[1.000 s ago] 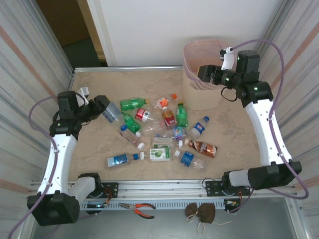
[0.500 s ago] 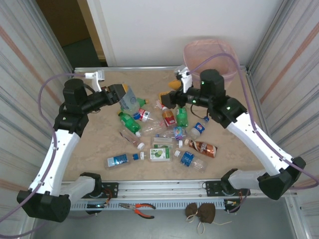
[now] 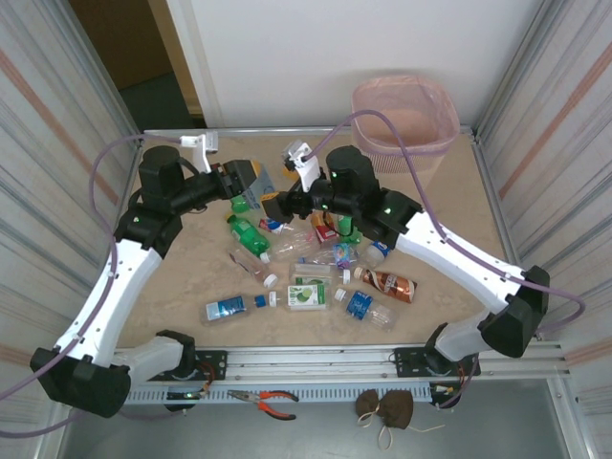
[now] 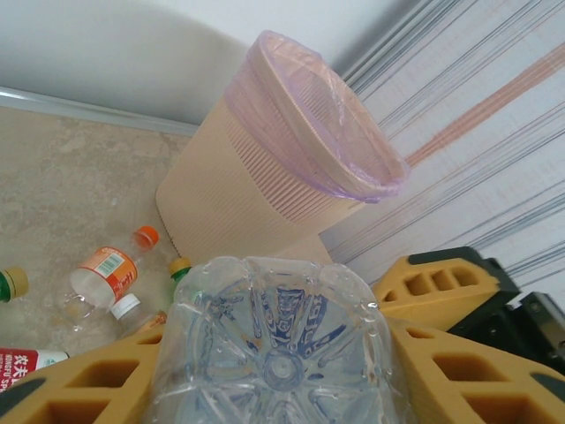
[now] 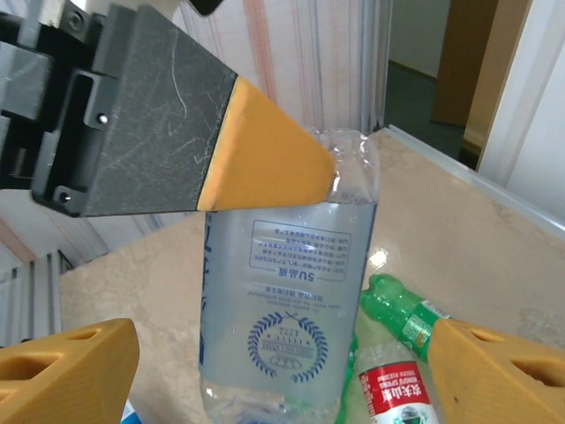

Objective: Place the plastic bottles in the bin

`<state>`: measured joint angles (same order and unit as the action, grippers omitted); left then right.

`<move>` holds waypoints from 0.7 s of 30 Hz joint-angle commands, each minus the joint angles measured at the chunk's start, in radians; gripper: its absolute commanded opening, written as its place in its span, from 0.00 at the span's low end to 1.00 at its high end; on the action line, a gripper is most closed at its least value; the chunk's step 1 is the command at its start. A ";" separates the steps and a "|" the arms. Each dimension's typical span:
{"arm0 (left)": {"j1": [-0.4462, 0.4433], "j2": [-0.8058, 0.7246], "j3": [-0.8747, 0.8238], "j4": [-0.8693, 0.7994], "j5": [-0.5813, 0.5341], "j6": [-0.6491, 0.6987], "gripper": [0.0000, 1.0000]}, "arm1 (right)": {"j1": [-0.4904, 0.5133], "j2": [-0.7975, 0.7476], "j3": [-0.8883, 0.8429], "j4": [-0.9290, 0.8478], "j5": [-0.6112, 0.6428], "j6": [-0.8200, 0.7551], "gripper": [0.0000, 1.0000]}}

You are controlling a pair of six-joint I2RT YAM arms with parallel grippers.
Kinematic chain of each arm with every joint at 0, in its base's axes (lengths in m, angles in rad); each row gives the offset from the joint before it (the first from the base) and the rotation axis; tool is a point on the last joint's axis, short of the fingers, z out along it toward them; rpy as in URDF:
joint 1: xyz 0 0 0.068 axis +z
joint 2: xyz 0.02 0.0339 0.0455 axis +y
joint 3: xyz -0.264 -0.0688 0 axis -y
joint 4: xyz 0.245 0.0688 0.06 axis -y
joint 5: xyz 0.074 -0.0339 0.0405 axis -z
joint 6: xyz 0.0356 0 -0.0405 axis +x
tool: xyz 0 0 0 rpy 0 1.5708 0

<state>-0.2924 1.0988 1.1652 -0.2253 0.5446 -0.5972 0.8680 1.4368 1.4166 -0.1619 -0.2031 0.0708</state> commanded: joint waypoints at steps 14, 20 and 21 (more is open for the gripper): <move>-0.018 -0.008 0.047 0.047 0.000 -0.018 0.45 | 0.012 0.145 0.113 0.099 -0.027 0.058 0.81; -0.018 -0.007 0.047 0.043 -0.003 -0.019 0.45 | 0.013 0.163 0.124 0.094 -0.035 0.052 0.67; -0.019 -0.007 0.049 0.044 -0.002 -0.019 0.45 | 0.014 0.163 0.123 0.093 -0.038 0.053 0.65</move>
<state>-0.3031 1.0996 1.1782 -0.2123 0.5362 -0.6071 0.8768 1.5890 1.4998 -0.0860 -0.2245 0.1207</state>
